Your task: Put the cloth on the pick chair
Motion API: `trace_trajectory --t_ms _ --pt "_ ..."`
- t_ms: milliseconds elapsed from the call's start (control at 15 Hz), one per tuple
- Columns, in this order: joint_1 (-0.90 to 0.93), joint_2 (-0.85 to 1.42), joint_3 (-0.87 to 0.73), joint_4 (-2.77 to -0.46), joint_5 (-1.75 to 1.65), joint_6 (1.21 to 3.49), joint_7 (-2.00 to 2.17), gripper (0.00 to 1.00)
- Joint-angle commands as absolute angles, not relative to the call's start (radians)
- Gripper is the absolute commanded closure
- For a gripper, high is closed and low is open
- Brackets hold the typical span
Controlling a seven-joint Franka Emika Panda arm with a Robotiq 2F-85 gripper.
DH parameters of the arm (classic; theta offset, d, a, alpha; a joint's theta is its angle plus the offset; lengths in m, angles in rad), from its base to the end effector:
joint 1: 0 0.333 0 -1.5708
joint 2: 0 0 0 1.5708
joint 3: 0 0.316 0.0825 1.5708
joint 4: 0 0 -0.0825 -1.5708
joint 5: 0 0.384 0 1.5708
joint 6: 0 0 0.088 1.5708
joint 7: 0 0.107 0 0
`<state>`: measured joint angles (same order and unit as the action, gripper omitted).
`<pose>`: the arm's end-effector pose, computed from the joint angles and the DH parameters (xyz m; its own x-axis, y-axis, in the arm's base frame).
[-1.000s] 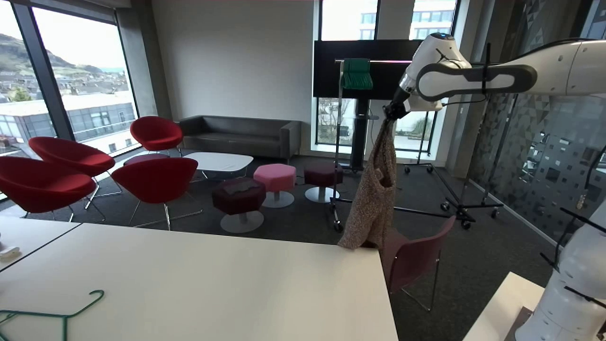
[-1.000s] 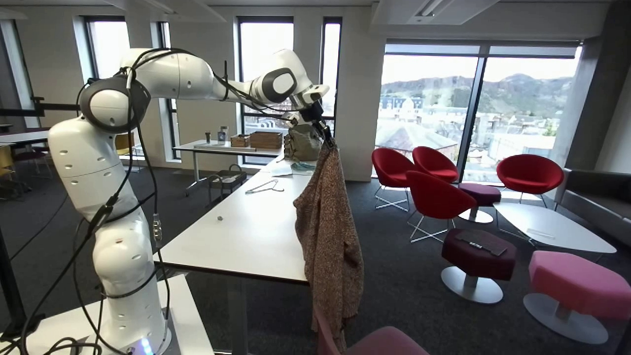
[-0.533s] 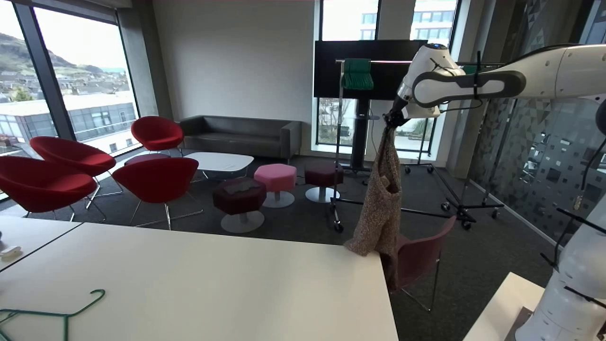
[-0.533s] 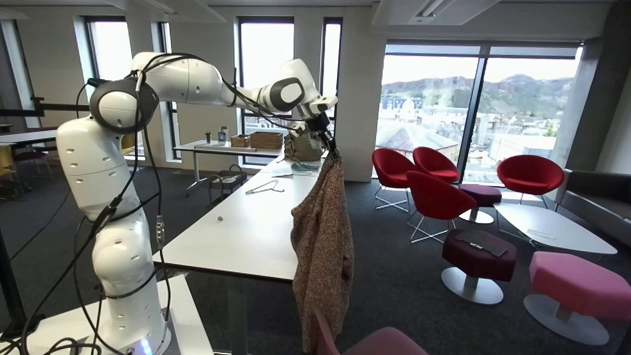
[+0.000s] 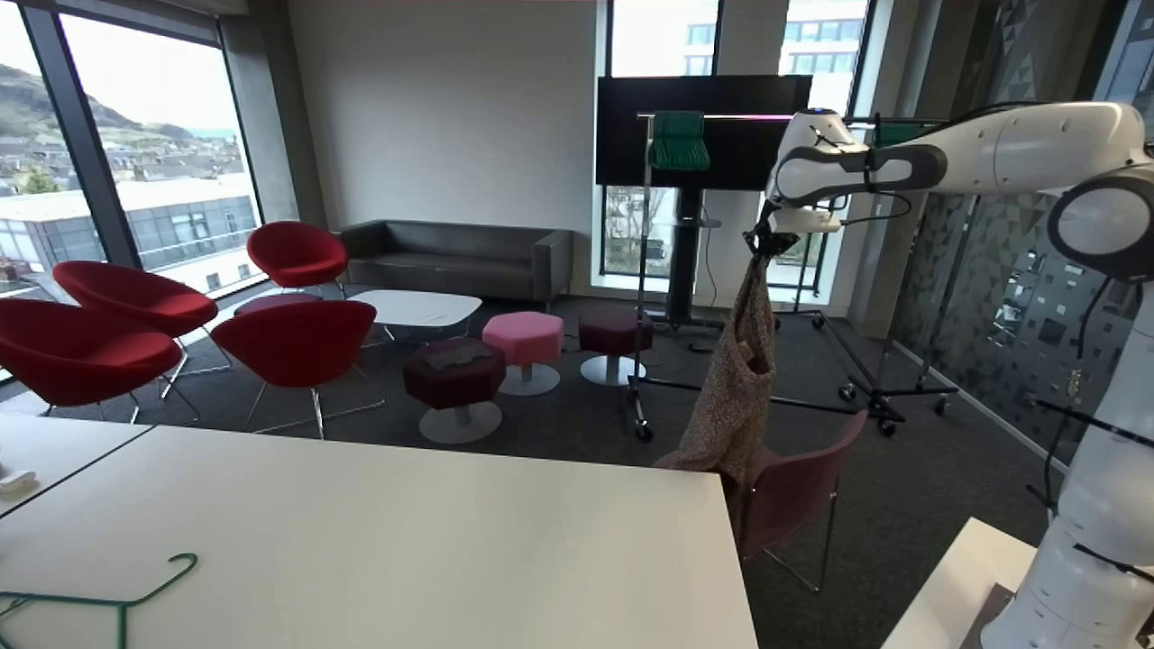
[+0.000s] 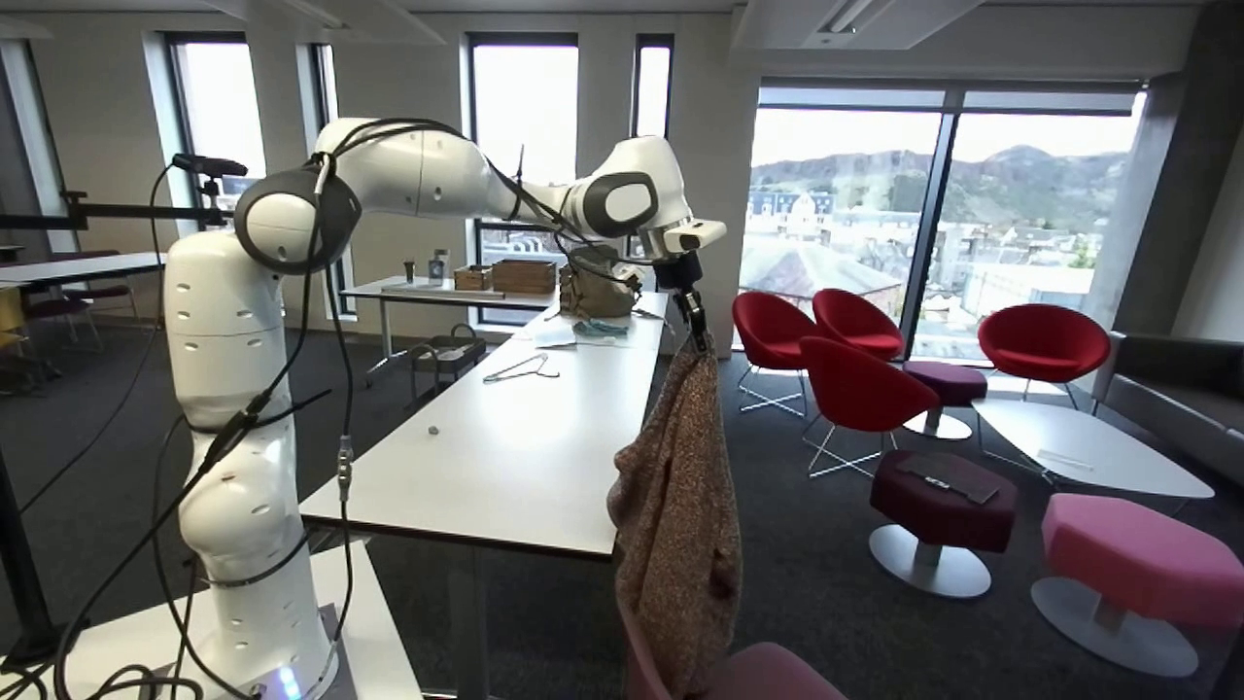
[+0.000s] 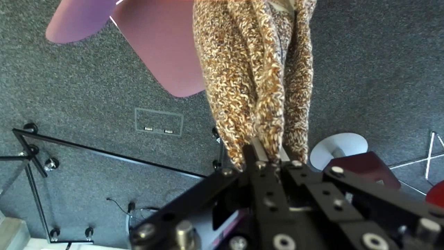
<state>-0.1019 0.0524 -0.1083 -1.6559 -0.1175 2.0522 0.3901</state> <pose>0.5951 -0.1318 0.6029 0.7892 -0.5010 0.3552 -0.5313 -0.8471 -0.0144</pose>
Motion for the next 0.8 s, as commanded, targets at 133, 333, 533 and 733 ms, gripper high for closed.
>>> trace_trajectory --t_ms 133,333,533,733 --pt "-0.108 0.189 -0.119 -1.406 -0.041 1.870 0.390 0.99" --pt "-0.110 0.249 -0.121 -1.262 -0.018 1.797 0.394 0.99" --pt "-0.129 0.293 -0.137 -1.121 -0.002 1.727 0.392 0.99" --pt "-0.155 0.342 -0.163 -0.982 0.014 1.654 0.396 0.99"
